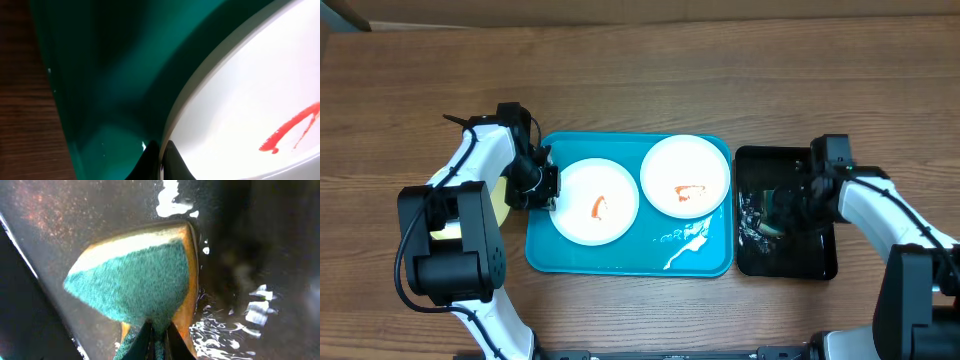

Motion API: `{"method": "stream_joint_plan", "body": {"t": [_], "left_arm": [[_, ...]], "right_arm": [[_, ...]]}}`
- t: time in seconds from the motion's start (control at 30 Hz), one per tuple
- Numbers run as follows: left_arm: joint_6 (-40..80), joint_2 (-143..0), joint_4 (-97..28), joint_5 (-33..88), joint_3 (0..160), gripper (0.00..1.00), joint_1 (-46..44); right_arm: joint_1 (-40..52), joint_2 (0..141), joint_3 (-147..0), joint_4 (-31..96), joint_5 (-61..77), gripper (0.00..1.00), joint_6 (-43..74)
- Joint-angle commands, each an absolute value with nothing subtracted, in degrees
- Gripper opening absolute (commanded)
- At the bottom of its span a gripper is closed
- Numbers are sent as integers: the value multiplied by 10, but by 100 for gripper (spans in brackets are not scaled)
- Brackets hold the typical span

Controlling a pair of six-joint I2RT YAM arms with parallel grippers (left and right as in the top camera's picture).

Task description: Clean dirty plates on tray and stack at the side

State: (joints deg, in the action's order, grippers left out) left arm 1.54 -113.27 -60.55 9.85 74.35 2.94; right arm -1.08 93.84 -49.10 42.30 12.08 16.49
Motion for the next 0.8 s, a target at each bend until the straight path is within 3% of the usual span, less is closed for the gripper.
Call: {"method": "stream_joint_plan", "body": {"t": [0.0,0.2,0.47,0.77], "left_arm": [[26,-1134,-598,115,739,4,19],[25,-1134,-595,117,739,4,18],[24,-1134,-597,117,739,4,18],[24,-1134,-596,127,739,4,18]], "right_arm": [[2,943,-457,406,120,4,167],[3,942,-483,453,132,4,167],[12,902,-631,571,136,4,152],[134,872,-679,554,155,4,145]]}}
